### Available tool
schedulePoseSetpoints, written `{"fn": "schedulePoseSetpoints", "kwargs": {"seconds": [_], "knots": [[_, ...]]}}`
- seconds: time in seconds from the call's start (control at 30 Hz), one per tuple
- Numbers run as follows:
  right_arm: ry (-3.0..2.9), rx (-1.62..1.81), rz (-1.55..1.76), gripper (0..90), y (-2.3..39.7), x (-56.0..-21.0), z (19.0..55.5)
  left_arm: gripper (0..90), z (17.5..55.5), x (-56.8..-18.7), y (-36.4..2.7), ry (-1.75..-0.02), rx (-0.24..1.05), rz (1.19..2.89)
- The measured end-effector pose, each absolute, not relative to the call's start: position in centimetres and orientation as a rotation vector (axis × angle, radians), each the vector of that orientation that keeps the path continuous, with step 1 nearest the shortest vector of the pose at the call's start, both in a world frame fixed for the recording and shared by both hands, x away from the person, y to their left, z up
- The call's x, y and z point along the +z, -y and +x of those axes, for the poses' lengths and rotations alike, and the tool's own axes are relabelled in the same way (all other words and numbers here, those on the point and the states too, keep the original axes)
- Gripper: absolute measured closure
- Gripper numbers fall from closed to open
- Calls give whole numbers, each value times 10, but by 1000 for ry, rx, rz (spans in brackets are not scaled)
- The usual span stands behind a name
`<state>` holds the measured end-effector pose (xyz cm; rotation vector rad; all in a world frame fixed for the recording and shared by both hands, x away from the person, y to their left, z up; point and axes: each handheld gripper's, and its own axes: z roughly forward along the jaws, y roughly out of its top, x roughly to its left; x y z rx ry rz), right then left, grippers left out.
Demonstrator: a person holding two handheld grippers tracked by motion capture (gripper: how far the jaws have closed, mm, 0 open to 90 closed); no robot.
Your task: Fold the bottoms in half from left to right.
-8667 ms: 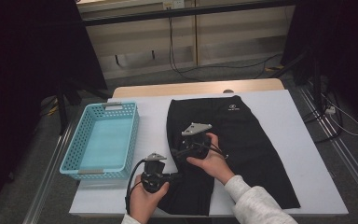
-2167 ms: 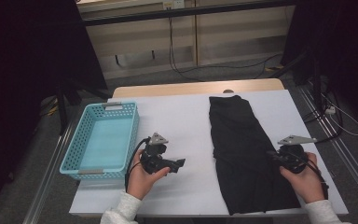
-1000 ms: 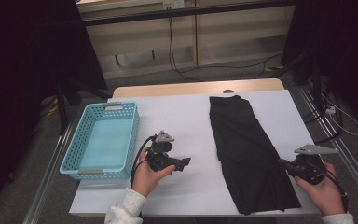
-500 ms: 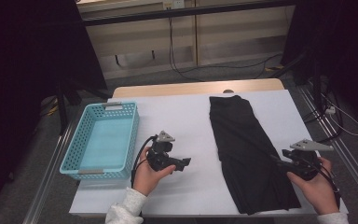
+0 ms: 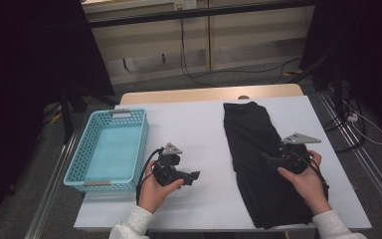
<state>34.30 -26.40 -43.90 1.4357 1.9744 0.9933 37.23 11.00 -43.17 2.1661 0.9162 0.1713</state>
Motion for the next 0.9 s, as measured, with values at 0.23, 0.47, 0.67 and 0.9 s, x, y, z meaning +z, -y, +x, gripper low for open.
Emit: {"fn": "schedulePoseSetpoints", "kwargs": {"seconds": [0.23,0.47,0.67,0.9], "knots": [[-2028,997,1380,217,240,-437,367,106,373,-434,-116,-936,188,2180],[-2049,1014,1392,188,225,-437,388,105,373,-435,-120,-956,189,2175],[-2052,1063,1387,189,211,-436,403,104,373,-437,-120,-972,188,2167],[-2071,1064,1346,225,190,-438,411,104,375,-438,-118,-972,183,2174]]}}
